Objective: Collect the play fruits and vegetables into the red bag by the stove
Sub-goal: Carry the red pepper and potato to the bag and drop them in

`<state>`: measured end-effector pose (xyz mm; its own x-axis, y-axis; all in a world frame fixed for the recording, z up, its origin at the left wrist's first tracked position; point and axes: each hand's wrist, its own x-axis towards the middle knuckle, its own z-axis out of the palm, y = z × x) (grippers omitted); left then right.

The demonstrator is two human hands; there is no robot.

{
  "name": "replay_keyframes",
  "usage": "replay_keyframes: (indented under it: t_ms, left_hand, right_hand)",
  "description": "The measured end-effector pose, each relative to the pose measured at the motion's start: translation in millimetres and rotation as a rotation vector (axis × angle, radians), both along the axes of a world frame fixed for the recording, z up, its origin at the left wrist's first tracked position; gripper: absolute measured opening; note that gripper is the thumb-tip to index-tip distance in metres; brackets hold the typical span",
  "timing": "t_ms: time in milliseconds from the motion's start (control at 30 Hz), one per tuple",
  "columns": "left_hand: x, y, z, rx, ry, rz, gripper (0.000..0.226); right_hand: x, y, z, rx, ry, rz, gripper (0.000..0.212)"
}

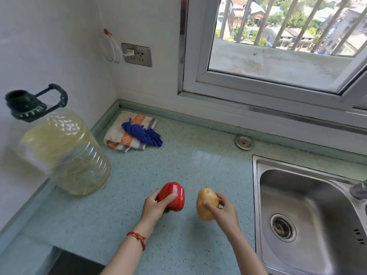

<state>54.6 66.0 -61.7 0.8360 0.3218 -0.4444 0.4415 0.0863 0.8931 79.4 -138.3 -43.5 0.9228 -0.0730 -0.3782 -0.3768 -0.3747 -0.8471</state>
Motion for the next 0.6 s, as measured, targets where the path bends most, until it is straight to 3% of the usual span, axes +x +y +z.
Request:
replay_keyframes:
  t_ms: [133,367,600]
  left_hand:
    - [-31,6,3,-0.043,-0.030,0.132,0.039]
    - [-99,0,11,-0.088,-0.081,0.407,0.070]
    - [-182,-7,22,-0.031,-0.117,0.733,0.067]
  right_hand:
    - [-1,8,6,0.021,-0.034,0.118,0.055]
    - [-10,18,16,0.084,-0.046,0.400,0.054]
    - [-43,54,19,0.125,-0.054,0.716,0.054]
